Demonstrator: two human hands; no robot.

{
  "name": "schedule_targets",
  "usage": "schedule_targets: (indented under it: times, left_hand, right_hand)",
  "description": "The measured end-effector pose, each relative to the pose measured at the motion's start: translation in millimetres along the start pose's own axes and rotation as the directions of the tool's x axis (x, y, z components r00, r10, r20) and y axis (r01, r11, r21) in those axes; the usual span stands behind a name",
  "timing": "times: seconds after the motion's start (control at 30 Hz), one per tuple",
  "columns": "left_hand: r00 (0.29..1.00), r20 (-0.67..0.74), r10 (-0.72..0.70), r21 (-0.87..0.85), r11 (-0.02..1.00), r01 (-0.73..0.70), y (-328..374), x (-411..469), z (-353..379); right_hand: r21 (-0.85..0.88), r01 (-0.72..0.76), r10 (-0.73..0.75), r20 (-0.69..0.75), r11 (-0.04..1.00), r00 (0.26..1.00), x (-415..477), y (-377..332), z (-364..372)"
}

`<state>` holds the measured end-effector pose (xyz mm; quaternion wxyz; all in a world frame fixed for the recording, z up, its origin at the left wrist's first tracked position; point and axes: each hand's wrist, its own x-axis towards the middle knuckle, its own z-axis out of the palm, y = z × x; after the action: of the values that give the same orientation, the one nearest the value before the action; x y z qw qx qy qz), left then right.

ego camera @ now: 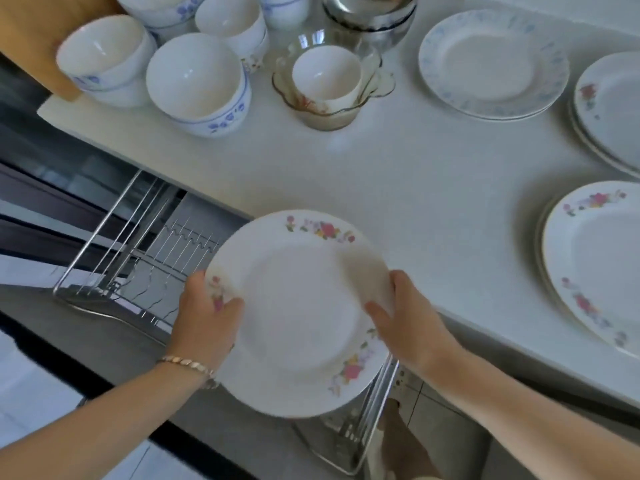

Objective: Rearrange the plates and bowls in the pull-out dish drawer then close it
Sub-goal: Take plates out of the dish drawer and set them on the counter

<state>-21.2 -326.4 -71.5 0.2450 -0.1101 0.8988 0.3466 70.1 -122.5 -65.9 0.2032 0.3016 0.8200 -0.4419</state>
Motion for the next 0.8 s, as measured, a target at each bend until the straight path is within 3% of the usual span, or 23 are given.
schedule_targets:
  times: [0.13,0.33,0.53,0.8]
  left_hand:
    - [0.995,0.016,-0.101,0.143,0.985,0.098,-58,24,-19]
    - [0.941,0.186,-0.283,0.31,0.926,0.217,-95,82,17]
    - [0.889,0.295,-0.351,0.242,0.927,0.285,-82,121,106]
    - [0.882,0.298,-0.365,0.365,0.897,0.248,-68,156,175]
  right_hand:
    - [0.054,-0.152,0.144,0.13,0.987,0.981,0,3,73]
    - [0.121,-0.414,0.387,0.192,0.902,0.902,35,45,145]
    - [0.164,-0.574,0.583,-0.012,0.803,0.812,82,99,152]
    - [0.178,-0.628,0.653,-0.228,0.757,0.722,139,130,138]
